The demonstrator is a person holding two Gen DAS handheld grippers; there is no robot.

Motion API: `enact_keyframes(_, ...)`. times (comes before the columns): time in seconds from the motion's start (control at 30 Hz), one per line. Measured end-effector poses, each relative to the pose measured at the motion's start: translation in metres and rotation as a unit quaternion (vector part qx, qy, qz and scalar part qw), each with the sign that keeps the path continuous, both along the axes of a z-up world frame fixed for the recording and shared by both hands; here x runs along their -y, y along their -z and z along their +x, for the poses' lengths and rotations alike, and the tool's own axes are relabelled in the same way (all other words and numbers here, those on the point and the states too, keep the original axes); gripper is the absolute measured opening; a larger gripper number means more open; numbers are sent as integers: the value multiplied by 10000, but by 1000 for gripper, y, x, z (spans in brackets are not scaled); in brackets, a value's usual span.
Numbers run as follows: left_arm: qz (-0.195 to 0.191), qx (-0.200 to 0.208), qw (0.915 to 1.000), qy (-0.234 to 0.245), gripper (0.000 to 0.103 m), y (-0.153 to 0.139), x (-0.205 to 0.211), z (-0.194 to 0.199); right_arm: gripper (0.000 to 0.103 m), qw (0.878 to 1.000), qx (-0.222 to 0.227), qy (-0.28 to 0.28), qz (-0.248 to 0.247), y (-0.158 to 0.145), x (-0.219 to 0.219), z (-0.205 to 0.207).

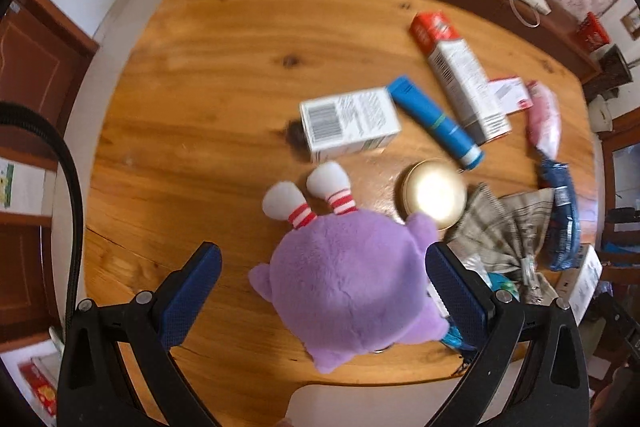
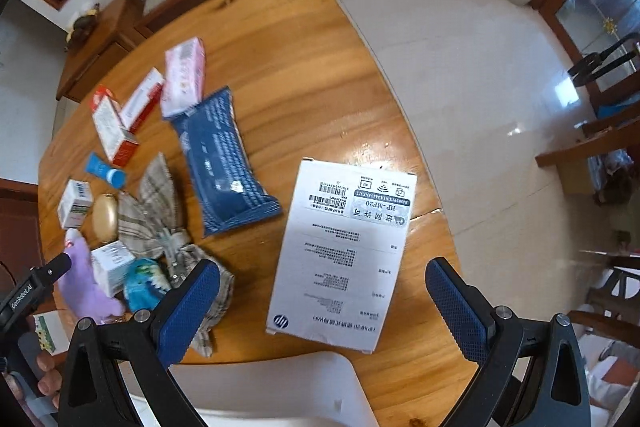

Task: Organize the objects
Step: 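Grasp the purple plush toy with the left tool while the right tool grasps the white HP manual, then carry the plush toy and HP manual into the white tray and release both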

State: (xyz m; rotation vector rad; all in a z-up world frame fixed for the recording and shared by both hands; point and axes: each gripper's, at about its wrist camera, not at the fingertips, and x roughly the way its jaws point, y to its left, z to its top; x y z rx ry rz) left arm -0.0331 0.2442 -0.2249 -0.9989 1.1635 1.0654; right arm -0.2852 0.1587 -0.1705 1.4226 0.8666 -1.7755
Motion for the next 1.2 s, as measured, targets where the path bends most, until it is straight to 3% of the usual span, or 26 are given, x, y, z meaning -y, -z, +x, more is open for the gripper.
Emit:
enact_keyframes(0.23, -358, 77, 9993, 39, 102, 17, 3, 2, 103, 9971, -60, 449, 605, 27, 4, -18)
enact_keyframes(0.5, -558, -110, 9981, 243, 102, 27, 11, 2, 103, 9951, 87, 618, 770, 43, 8, -26)
enact_keyframes(0.57, -628, -108, 9976, 256, 102, 29, 13, 0, 99, 9947, 193, 673, 757, 47, 9, -27)
enact_keyframes(0.6, -647, -75, 9976, 229, 102, 29, 13, -3, 88, 9943, 228, 686, 782, 48, 9, -26)
enact_keyframes(0.67, -712, -12, 9973, 166, 99, 28, 14, -8, 80, 9944, 134, 658, 816, 49, 10, -23)
enact_keyframes(0.77, -706, -44, 9974, 146, 83, 25, 17, -14, 78, 9957, 162, 636, 658, 46, 10, -19)
enact_keyframes(0.83, -686, -77, 9975, 172, 83, 22, 20, -17, 77, 9961, 179, 649, 563, 45, 7, -18)
enact_keyframes(1.0, -503, 57, 9983, 272, 69, 9, 29, -29, 77, 9975, 124, 697, 42, 28, 0, -11)
enact_keyframes(1.2, 53, 324, 9993, 162, 65, -27, 40, -56, 77, 9947, -61, 745, -706, -9, -9, -3)
